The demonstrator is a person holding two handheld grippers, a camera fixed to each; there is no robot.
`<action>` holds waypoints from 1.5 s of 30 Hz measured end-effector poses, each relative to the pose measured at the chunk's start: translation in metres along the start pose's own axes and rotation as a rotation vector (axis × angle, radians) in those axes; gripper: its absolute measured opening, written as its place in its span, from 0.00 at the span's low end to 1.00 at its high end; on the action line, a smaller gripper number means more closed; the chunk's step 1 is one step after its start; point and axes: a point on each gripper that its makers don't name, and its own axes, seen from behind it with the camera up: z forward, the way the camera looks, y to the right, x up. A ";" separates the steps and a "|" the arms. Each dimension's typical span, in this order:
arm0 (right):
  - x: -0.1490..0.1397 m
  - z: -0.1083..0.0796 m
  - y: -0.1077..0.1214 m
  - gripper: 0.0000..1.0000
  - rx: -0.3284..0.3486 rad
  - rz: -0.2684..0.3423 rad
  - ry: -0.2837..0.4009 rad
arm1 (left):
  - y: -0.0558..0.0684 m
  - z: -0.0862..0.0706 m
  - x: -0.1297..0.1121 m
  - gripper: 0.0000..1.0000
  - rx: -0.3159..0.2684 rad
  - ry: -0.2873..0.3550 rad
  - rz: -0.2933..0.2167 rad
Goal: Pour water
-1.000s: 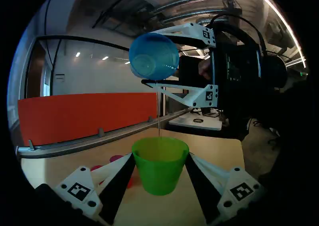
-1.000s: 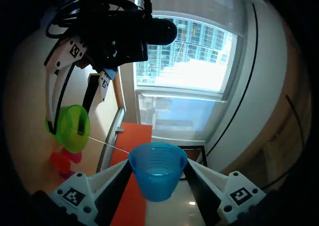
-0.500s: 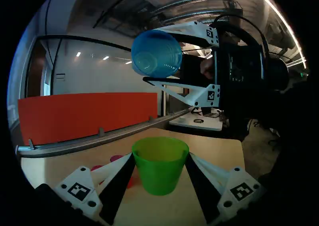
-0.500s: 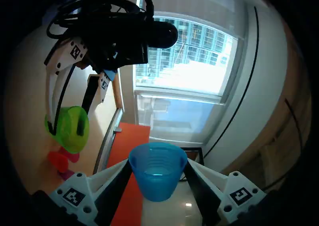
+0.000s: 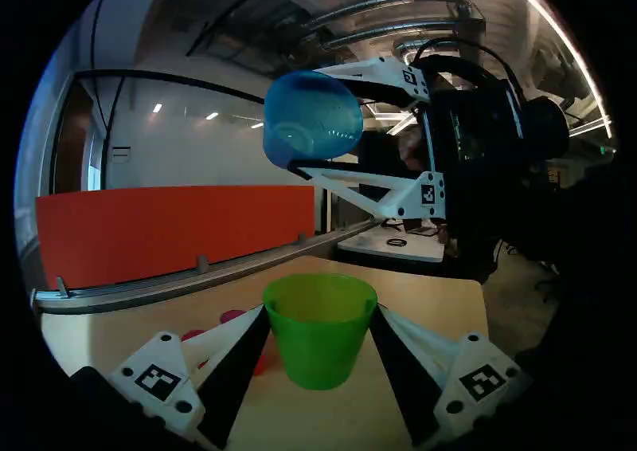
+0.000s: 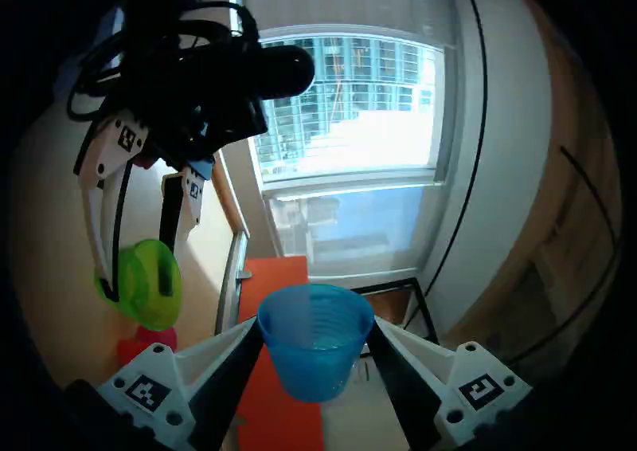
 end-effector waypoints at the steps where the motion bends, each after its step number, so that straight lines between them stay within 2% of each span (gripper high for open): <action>1: 0.000 -0.001 0.000 0.89 0.000 0.030 0.003 | 0.000 0.000 0.000 0.85 0.000 0.000 0.000; 17: 0.003 -0.016 -0.013 0.90 0.032 0.530 0.025 | 0.000 -0.001 0.002 0.85 0.002 -0.002 0.010; 27: 0.017 -0.025 -0.017 0.90 0.083 0.895 0.055 | 0.000 0.001 0.003 0.85 0.004 -0.003 0.015; 36: 0.022 -0.025 -0.020 0.90 0.133 1.194 0.065 | -0.001 -0.001 0.004 0.85 0.009 -0.005 0.020; 41: 0.025 -0.026 -0.021 0.90 0.169 1.316 0.083 | -0.002 0.000 0.004 0.85 0.012 -0.007 0.021; 45: 0.020 -0.026 -0.022 0.90 0.172 1.343 0.075 | -0.004 0.001 0.002 0.85 0.015 -0.012 0.021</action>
